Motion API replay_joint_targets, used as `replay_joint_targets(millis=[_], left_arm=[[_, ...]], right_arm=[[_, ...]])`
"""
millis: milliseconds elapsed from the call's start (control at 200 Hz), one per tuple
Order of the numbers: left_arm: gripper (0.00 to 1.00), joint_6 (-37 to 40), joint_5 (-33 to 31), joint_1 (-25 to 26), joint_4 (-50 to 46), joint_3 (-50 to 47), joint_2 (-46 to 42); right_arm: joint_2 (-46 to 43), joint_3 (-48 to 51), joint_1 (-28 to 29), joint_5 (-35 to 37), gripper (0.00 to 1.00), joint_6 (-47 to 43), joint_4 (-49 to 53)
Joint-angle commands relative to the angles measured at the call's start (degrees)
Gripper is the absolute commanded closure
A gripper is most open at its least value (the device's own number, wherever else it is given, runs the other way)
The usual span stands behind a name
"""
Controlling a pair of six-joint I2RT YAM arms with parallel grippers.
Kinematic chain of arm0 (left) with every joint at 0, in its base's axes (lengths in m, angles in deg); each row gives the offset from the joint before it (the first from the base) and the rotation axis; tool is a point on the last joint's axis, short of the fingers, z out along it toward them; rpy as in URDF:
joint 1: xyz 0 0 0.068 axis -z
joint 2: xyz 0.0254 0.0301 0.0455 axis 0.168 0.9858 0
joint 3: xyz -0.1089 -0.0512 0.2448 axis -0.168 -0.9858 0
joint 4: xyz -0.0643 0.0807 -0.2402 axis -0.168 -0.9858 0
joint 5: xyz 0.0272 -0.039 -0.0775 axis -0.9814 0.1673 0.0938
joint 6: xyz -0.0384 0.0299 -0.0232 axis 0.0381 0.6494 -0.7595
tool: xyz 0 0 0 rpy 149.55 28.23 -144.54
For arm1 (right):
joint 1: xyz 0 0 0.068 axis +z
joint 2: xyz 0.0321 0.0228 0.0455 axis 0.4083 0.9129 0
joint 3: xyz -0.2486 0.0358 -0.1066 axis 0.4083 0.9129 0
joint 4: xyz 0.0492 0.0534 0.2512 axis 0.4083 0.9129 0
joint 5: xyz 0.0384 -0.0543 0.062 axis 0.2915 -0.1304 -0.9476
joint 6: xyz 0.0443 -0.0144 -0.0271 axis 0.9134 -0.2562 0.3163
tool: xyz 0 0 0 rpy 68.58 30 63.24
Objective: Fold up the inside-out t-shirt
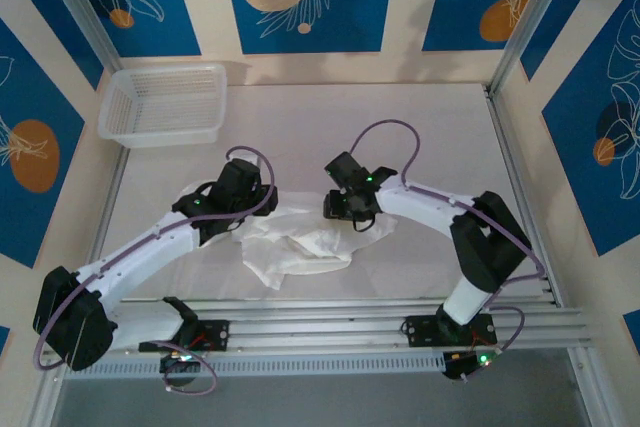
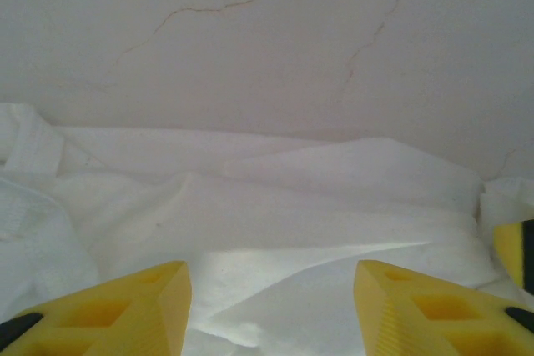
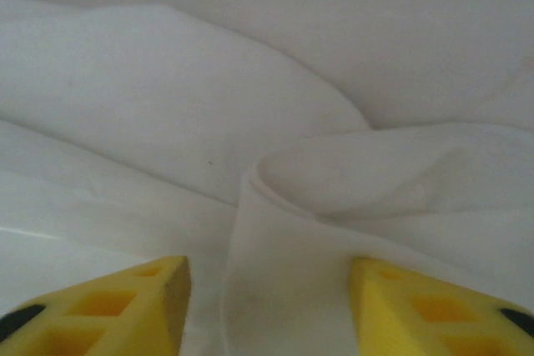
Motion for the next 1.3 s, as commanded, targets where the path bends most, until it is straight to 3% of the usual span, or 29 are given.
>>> replay_joint_targets(millis=[0,45,270,565,700,750,820,895,1115,1295], left_arm=[[0.46,1.5,-1.9,0.3,-0.7,-0.6,-0.1],[0.46,1.5,-1.9,0.3,-0.7,-0.6,-0.3],[0.45,2.0,-2.8,0.1,-1.3,0.7,-0.8],[0.46,1.2,-4.4,-0.6,-2.5,1.0,-1.9],[0.46,0.8,-4.6,-0.8,-2.6,0.8,-2.4],[0.46,0.6,-4.4,-0.8,-2.6,0.6,-2.4],[0.46,0.2,-4.0,-0.8,-2.4,0.2,-2.2],[0.46,-0.3,-3.4,-0.9,-1.5,-0.3,-1.9],[0.46,-0.4,-1.3,-0.8,-1.0,1.5,1.4],[0.46,-0.9,-1.2,-0.8,-0.4,1.0,1.1]], right_arm=[[1.1,-2.1,1.1,5.2,0.85,-0.2,3.5],[-0.3,-2.3,1.6,8.0,1.0,-0.3,4.6],[-16.1,-3.1,2.7,12.9,1.0,-6.7,4.0],[-34.1,8.0,4.0,-4.2,1.0,-10.2,-9.4],[-40.2,22.0,5.7,-10.0,1.0,-5.4,-19.2],[-42.2,29.0,6.5,-9.9,0.95,-1.4,-23.0],[-45.6,37.5,6.6,-4.0,0.77,9.4,-22.7],[-51.0,43.3,5.3,2.1,0.74,19.4,-17.3],[-61.2,40.3,2.3,1.7,0.68,15.4,-6.5],[-52.7,33.2,4.1,1.7,0.68,18.9,-3.6]])
